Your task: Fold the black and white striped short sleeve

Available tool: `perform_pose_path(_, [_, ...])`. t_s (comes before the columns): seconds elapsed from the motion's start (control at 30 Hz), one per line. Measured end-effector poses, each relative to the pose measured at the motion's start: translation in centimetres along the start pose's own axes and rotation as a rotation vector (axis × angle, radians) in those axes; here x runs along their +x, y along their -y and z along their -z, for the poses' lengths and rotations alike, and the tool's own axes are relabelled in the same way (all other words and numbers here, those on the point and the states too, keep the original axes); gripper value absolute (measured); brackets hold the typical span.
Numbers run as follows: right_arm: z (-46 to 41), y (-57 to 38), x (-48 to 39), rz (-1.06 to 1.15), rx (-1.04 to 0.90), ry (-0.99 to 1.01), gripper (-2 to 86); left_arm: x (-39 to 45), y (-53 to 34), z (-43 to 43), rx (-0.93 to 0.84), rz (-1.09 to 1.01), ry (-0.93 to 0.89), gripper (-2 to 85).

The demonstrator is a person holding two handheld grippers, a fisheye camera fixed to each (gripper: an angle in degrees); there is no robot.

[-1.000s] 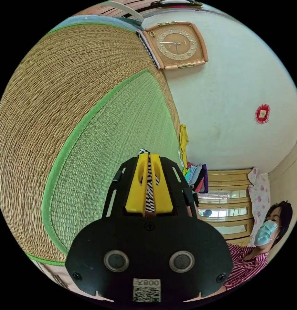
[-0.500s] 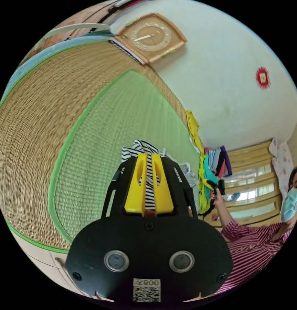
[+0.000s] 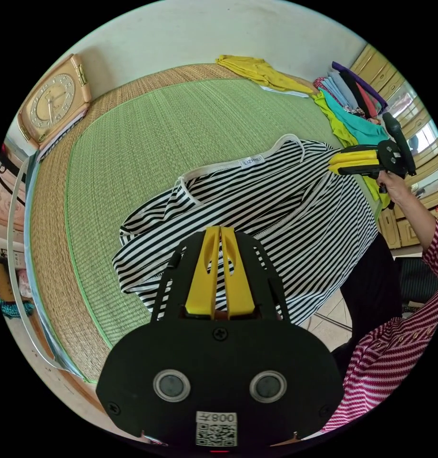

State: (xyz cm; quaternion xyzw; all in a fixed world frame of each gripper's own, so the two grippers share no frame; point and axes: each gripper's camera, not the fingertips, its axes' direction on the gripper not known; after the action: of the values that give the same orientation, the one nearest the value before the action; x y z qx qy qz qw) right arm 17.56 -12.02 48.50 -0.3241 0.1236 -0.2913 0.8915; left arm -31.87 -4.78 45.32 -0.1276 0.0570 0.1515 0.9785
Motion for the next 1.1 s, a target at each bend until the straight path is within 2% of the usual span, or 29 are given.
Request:
perform_pose_path(0.27, [2.5, 2.4, -1.7, -0.011, 0.007, 0.008, 1.9, 2.1, 2.1, -0.5, 0.036, -0.012, -0.017, 0.6])
perform_pose_path(0.43, [3.3, 3.2, -2.6, -0.001, 0.0, 0.012, 0.7, 4.0, 3.2, -2.6, -0.041, -0.068, 0.012, 1.7])
perform_pose_path(0.73, [7.4, 4.8, -0.9, -0.046, 0.042, 0.058, 0.0, 3.9, 6.0, -0.9, 0.028, -0.05, -0.004, 0.6])
perform_pose_path(0.93, [8.7, 7.8, 2.4, -0.116, 0.026, 0.064, -0.1, 1.7, 8.8, -0.9, 0.049, 0.058, 0.04, 0.5])
perform_pose_path(1.1, [9.7, 8.3, 4.1, -0.173, 0.051, 0.097, -0.3, 0.7, 7.4, 0.9, 0.143, 0.131, 0.016, 0.4])
